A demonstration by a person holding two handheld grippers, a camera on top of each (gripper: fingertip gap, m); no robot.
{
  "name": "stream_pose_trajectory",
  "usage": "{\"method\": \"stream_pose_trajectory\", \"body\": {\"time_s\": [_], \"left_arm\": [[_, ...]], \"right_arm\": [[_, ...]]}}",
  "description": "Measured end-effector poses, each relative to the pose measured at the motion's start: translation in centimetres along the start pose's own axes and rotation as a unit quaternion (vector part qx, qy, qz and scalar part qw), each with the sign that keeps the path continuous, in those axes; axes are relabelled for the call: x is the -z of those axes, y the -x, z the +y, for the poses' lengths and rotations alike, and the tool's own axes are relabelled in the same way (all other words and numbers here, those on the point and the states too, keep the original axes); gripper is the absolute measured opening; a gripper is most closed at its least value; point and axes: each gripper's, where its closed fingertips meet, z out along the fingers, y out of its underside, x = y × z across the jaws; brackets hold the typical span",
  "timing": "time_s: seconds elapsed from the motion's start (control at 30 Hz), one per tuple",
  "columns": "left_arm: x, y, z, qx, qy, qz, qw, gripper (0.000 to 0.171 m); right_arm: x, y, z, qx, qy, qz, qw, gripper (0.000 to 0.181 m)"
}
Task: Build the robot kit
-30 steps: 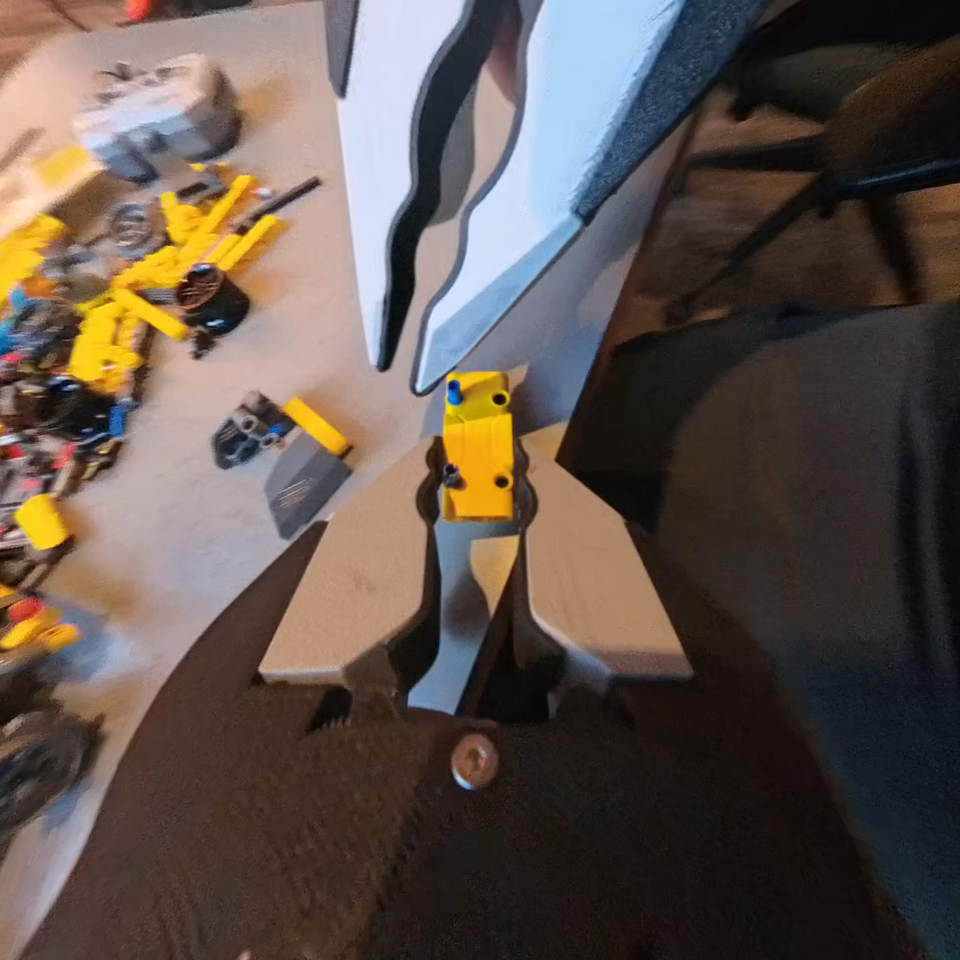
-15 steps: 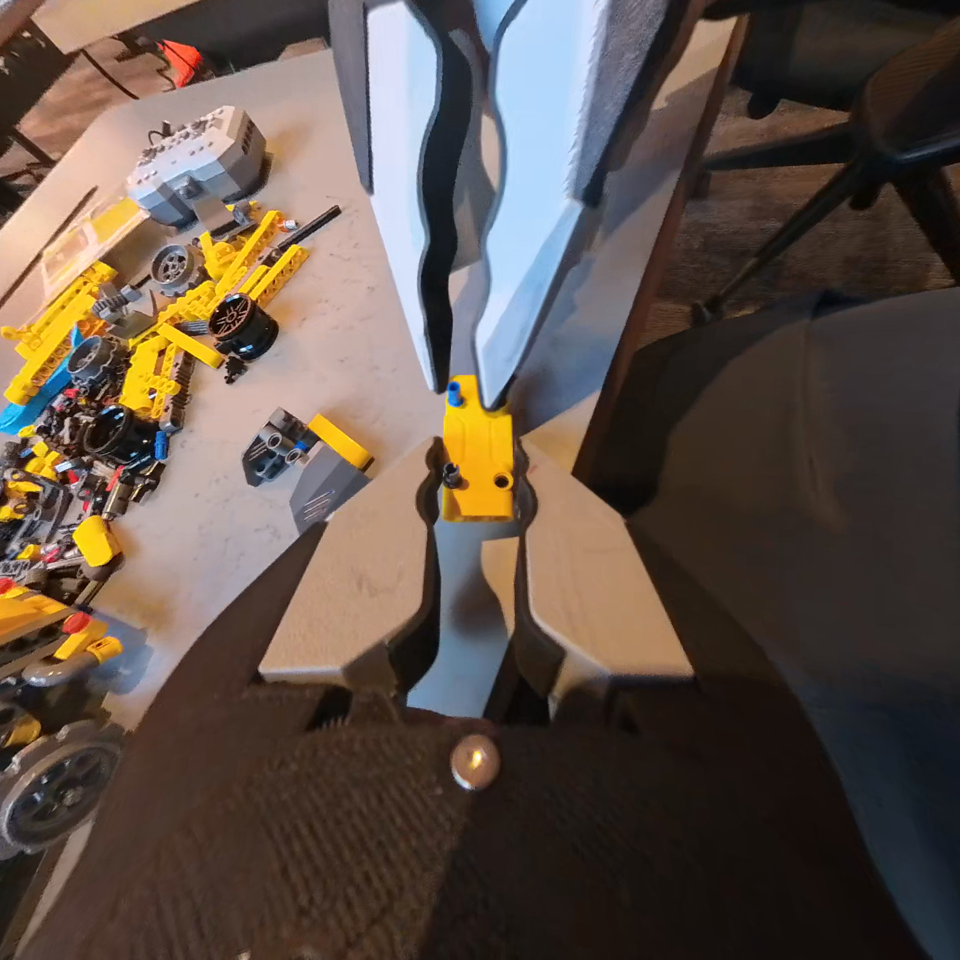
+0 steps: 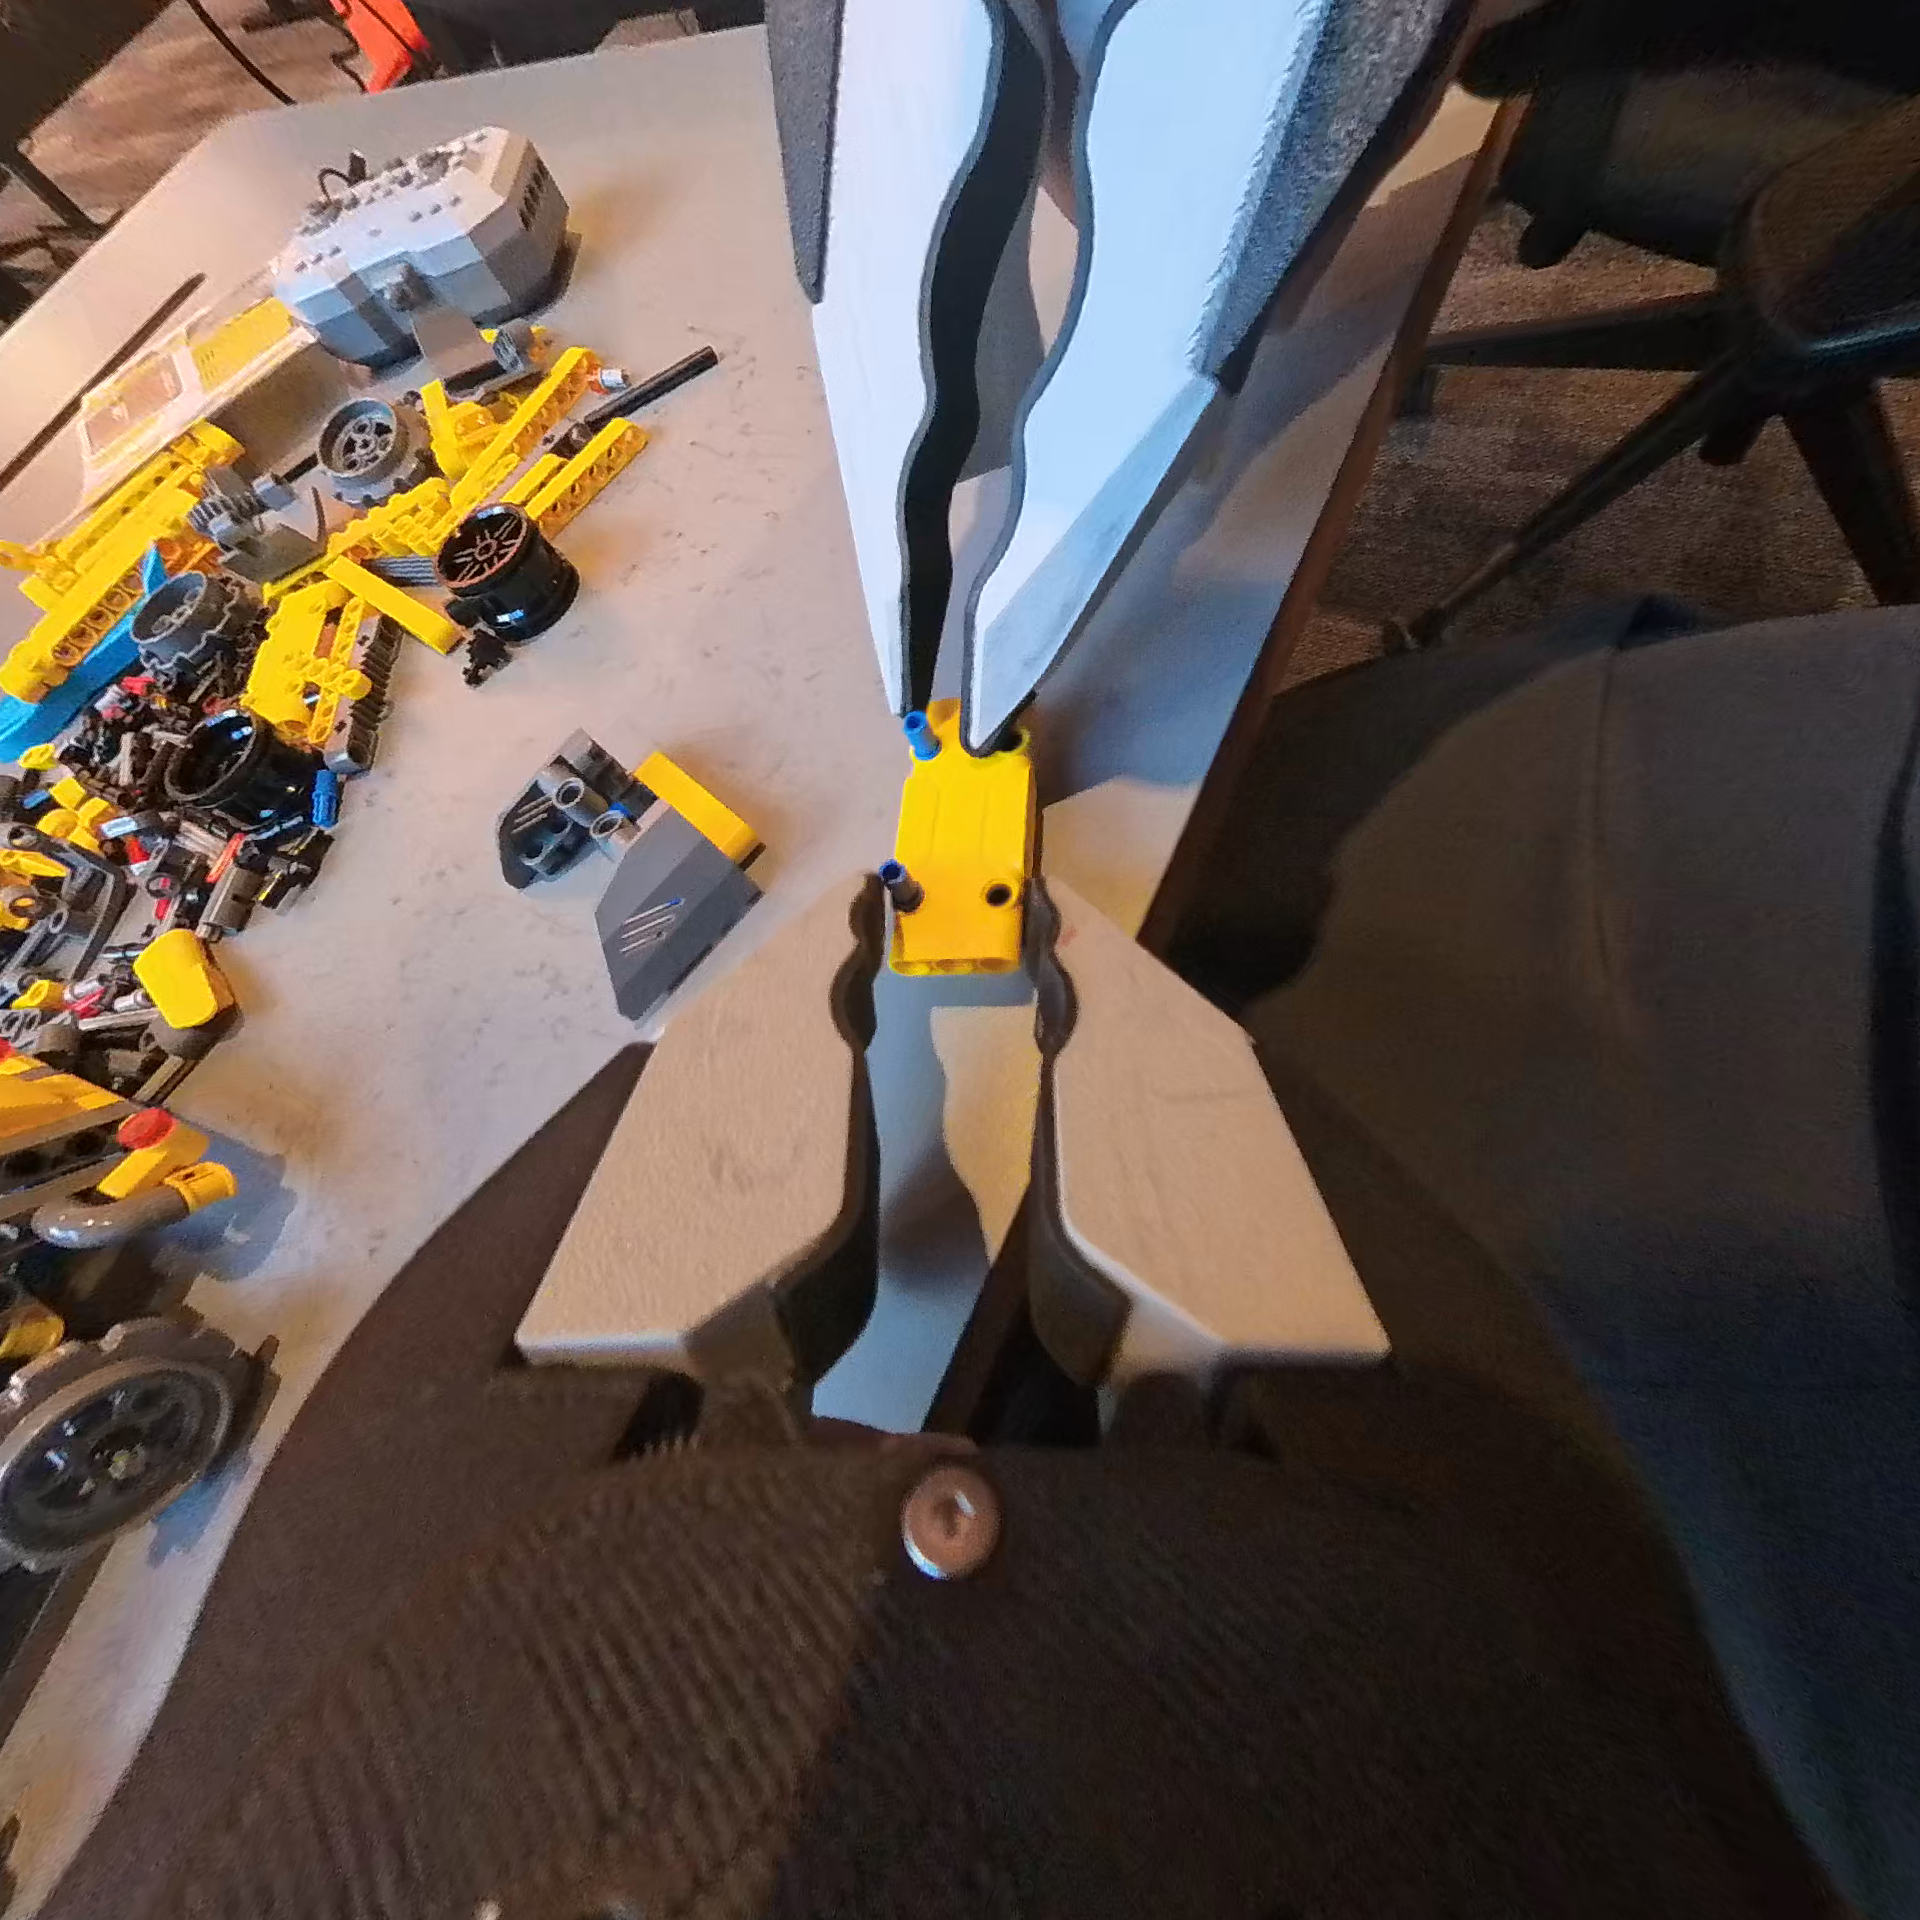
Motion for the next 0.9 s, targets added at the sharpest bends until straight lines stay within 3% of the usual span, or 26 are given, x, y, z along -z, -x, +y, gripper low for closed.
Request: {"method": "stream_pose_trajectory", "body": {"time_s": [0.27, 0.37, 0.43, 0.5, 0.9], "left_arm": [[0.1, 0.2, 0.1, 0.016, -0.005, -0.03, 0.999, 0.024], [0.2, 0.4, -0.2, -0.074, -0.01, -0.097, 0.993, 0.024], [0.4, 0.3, -0.5, -0.167, -0.018, -0.145, 0.975, 0.024], [0.5, 0.1, -0.6, -0.208, -0.025, -0.17, 0.963, 0.024], [0.3, 0.1, -0.6, -0.173, -0.033, -0.159, 0.971, 0.024]], "right_arm": [[0.4, -0.8, 0.1, 0.005, 0.004, 0.043, 0.999, 0.02], [0.8, -0.6, 0.6, -0.026, -0.003, 0.032, 0.999, 0.026], [1.0, -0.5, 1.0, -0.035, -0.006, 0.029, 0.999, 0.026], [1.0, -0.1, 1.4, -0.031, -0.005, 0.027, 0.999, 0.026], [0.5, 0.4, 1.3, -0.06, -0.01, 0.006, 0.998, 0.024]]}}
